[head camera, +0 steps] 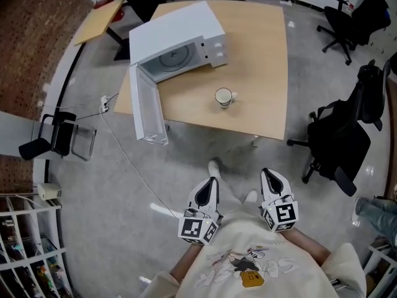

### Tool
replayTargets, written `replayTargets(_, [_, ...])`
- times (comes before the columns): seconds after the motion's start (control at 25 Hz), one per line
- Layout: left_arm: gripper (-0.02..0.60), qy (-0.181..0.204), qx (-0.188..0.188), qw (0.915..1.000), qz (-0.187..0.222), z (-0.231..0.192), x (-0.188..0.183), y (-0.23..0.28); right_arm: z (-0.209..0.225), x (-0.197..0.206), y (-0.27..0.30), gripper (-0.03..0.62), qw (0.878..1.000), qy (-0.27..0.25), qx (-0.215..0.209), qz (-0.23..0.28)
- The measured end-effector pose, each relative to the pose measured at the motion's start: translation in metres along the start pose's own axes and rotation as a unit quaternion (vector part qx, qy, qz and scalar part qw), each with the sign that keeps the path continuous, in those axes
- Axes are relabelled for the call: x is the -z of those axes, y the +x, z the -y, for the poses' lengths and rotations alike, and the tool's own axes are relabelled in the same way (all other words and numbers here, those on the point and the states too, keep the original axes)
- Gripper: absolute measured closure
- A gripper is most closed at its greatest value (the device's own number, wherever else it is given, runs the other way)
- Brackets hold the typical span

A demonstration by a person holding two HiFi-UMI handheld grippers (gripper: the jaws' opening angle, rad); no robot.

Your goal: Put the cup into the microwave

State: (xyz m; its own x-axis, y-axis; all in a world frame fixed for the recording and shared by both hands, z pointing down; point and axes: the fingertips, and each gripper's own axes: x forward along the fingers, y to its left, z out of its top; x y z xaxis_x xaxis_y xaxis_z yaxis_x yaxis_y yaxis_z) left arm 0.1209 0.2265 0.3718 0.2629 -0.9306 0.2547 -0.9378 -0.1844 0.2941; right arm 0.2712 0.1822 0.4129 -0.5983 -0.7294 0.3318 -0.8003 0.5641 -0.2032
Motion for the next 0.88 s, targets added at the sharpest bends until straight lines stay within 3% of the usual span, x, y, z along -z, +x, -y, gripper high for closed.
replayTargets(0.36, [0.578, 0.015, 0.058, 0.9982, -0.006, -0.089, -0.064, 0.069, -0.019, -0.053, 0.119, 0.565, 0.999, -0.026, 0.030, 0.015])
replayTargets(0.56, [0.578, 0.017, 0.070, 0.9972, -0.019, -0.120, -0.068, 0.100, -0.016, -0.066, 0.165, 0.528, 0.999, -0.035, 0.033, 0.019])
replayTargets(0.72, [0.578, 0.017, 0.067, 0.9974, -0.021, -0.124, -0.071, 0.119, -0.009, -0.060, 0.194, 0.419, 0.999, -0.034, 0.013, 0.009])
replayTargets(0.88, [0.578, 0.018, 0.056, 0.9981, -0.021, -0.122, -0.067, 0.139, 0.007, -0.051, 0.237, 0.319, 0.997, -0.076, -0.001, 0.029])
